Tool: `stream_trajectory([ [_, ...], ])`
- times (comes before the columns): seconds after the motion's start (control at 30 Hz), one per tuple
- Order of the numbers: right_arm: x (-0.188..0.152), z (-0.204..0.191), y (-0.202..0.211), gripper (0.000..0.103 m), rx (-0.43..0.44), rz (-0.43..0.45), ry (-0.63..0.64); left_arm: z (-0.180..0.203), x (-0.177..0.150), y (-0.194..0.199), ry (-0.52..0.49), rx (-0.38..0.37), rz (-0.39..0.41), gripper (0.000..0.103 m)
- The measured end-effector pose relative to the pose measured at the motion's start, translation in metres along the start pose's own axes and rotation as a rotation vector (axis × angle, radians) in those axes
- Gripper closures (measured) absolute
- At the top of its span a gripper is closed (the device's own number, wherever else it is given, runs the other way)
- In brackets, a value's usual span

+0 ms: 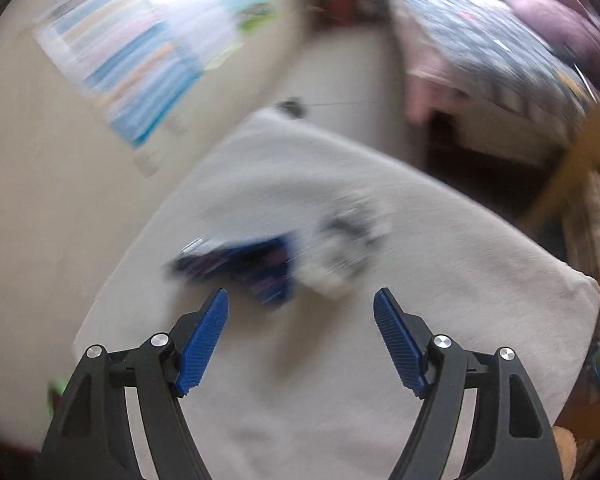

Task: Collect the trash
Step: 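Grasp the blue wrapper with the left gripper while the right gripper grasps the paper cup, then carry the blue wrapper and the paper cup toward the bucket with both grippers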

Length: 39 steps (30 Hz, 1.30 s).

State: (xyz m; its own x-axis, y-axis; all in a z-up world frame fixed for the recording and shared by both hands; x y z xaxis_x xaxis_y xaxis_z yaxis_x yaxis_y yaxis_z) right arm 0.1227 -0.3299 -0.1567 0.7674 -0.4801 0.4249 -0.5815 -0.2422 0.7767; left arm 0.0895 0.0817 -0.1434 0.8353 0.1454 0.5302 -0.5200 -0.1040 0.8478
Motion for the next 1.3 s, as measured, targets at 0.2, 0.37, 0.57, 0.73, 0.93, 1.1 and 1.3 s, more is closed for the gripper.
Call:
stream_trajectory([
  [0.2, 0.022, 0.034, -0.034, 0.030, 0.024, -0.051, -0.105, 0.132, 0.038, -0.019, -0.029, -0.188, -0.057, 0.023],
  [0.37, 0.022, 0.043, -0.036, 0.059, 0.134, -0.073, -0.107, 0.207, 0.060, -0.059, 0.036, -0.222, -0.153, 0.023],
  [0.57, 0.012, 0.049, 0.003, 0.067, 0.159, -0.024, -0.023, 0.237, 0.065, -0.112, 0.185, -0.164, -0.295, 0.023],
  [0.73, -0.009, 0.057, 0.030, 0.067, 0.153, 0.005, -0.007, 0.263, 0.067, -0.127, 0.114, -0.164, -0.323, 0.046],
  [0.93, -0.027, 0.050, 0.048, 0.067, 0.177, 0.012, -0.004, 0.259, 0.062, -0.102, -0.010, -0.207, -0.264, 0.074],
  [1.1, -0.049, 0.027, 0.066, 0.067, 0.218, 0.016, 0.028, 0.227, 0.054, -0.052, -0.086, -0.211, -0.119, 0.074],
  [1.3, -0.080, 0.003, 0.070, 0.067, 0.222, -0.012, 0.049, 0.168, 0.041, 0.011, -0.085, -0.216, 0.011, 0.074],
])
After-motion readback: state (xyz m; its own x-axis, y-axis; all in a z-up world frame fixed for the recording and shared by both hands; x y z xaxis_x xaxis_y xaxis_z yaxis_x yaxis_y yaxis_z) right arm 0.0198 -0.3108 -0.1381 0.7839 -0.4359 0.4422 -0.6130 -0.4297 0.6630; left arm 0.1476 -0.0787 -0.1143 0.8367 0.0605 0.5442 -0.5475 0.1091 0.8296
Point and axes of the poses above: each gripper's, at about its wrist camera, not at the fingertips, and y roughly against the way its jaws point, z to its right, x to its top, the point moved 2 cm from there along -y, roughly the way its jaws point, and after that the axes turned 14 degrees about x, right-handed, at the moved point
